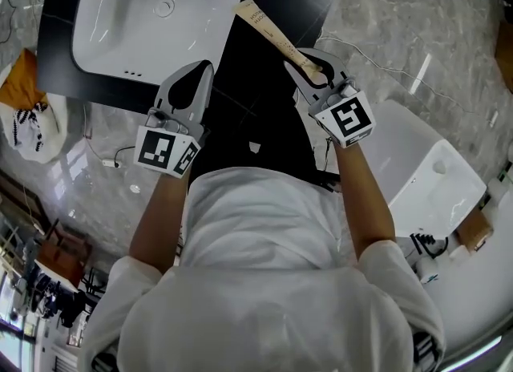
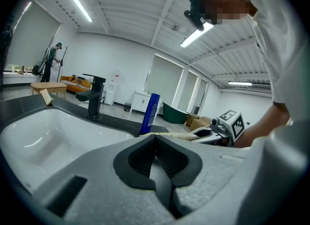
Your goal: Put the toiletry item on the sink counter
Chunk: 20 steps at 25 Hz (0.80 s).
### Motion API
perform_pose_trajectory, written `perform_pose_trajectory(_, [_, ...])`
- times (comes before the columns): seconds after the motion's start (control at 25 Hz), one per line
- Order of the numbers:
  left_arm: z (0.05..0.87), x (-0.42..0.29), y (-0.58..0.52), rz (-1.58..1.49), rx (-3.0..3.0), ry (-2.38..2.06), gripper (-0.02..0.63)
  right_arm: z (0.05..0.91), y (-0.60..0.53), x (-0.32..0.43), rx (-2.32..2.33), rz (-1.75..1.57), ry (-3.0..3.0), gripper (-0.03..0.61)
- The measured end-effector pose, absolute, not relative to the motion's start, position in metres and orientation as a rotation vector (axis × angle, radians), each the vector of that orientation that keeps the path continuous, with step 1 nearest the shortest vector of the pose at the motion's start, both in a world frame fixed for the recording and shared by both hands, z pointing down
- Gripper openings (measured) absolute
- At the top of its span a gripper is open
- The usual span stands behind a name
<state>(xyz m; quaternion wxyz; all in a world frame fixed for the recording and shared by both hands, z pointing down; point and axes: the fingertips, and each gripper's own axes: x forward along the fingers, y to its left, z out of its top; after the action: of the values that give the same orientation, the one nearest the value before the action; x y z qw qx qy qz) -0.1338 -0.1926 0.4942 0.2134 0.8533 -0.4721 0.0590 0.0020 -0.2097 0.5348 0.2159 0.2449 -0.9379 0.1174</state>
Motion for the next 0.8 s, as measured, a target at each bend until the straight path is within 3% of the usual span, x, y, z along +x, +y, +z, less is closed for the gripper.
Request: perform_pose_trajectory(0.8, [0.524, -0.125, -0.181, 0.187, 2.297, -1.296, 0.015, 0.584, -0.196, 0.001, 0.525, 0.283, -2.489, 0.081])
